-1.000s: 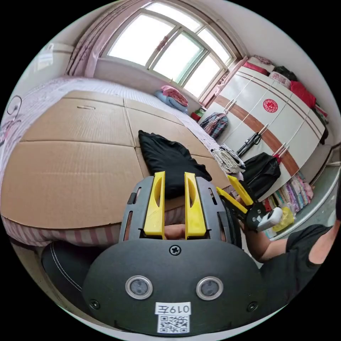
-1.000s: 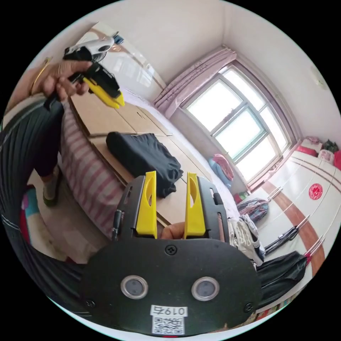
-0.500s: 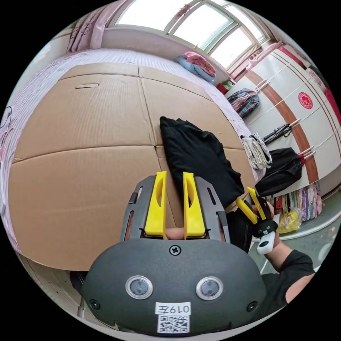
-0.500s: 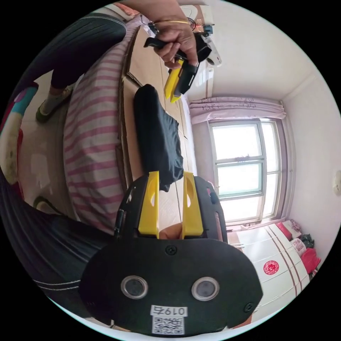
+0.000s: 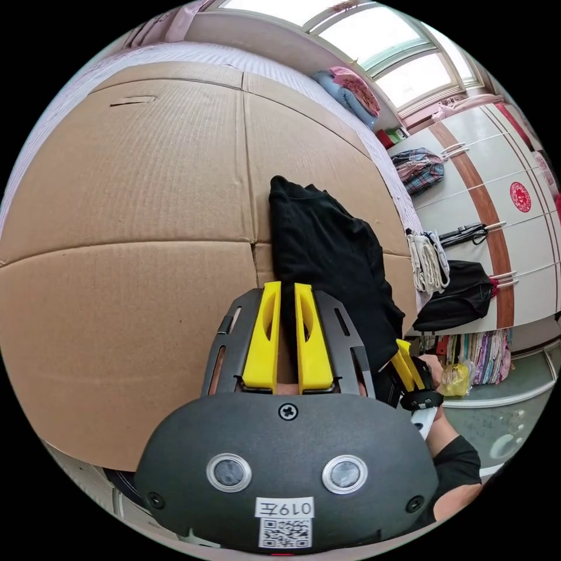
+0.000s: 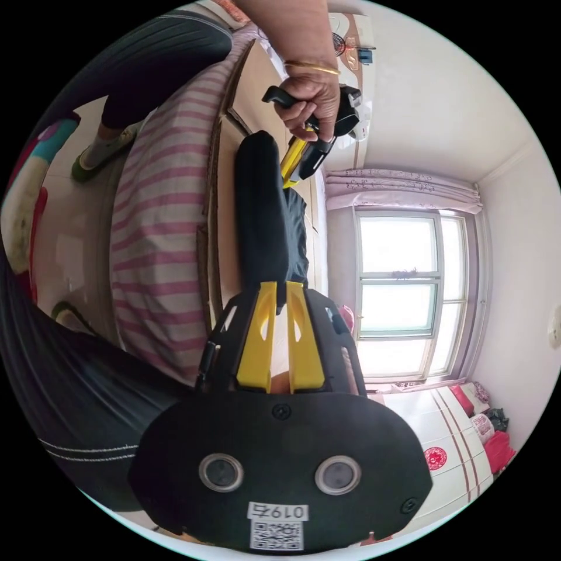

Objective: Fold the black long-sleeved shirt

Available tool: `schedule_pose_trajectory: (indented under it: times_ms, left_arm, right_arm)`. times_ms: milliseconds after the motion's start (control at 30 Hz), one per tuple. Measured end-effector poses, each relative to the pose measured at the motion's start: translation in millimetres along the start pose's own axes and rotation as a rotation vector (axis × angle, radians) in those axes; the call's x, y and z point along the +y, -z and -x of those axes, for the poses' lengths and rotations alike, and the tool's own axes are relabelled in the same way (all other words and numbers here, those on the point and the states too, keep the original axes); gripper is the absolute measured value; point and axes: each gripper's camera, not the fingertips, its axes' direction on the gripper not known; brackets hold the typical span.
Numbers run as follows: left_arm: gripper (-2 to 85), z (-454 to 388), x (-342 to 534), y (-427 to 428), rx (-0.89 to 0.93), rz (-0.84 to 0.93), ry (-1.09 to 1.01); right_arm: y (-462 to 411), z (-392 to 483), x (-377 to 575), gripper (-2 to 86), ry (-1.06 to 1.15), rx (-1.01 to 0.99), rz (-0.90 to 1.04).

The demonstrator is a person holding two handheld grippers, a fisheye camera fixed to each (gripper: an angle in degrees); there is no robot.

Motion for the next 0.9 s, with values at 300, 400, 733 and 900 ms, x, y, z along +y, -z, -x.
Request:
schedule_pose_trajectory:
  times_ms: [300,400,733,900]
  left_arm:
    - [1.3,-17.5,41.2,-51.8,-0.059,-0.024,-0.064]
    - [1.2,-20.7,60.4,-57.1,-0.03,-0.048,-0.083]
    - [0.8,-9.4,176.8,-43.4,0.129,-0.155,-0.082]
    - [0.9,-15.2,216.9,-84.9,0.15,-0.123,-0.059]
  right_arm:
    - [-14.3,21.0,4.0,5.0,0.055,0.066,0.034]
    - [-12.4,12.5,7.4,8.7,-0.03,0.053,0.047]
    - [38.3,9.5,-30.1,11.5,-0.202,0.046,-0.084]
    - [31.5,17.6,-93.0,11.3,-0.227,-0.005,-0.15]
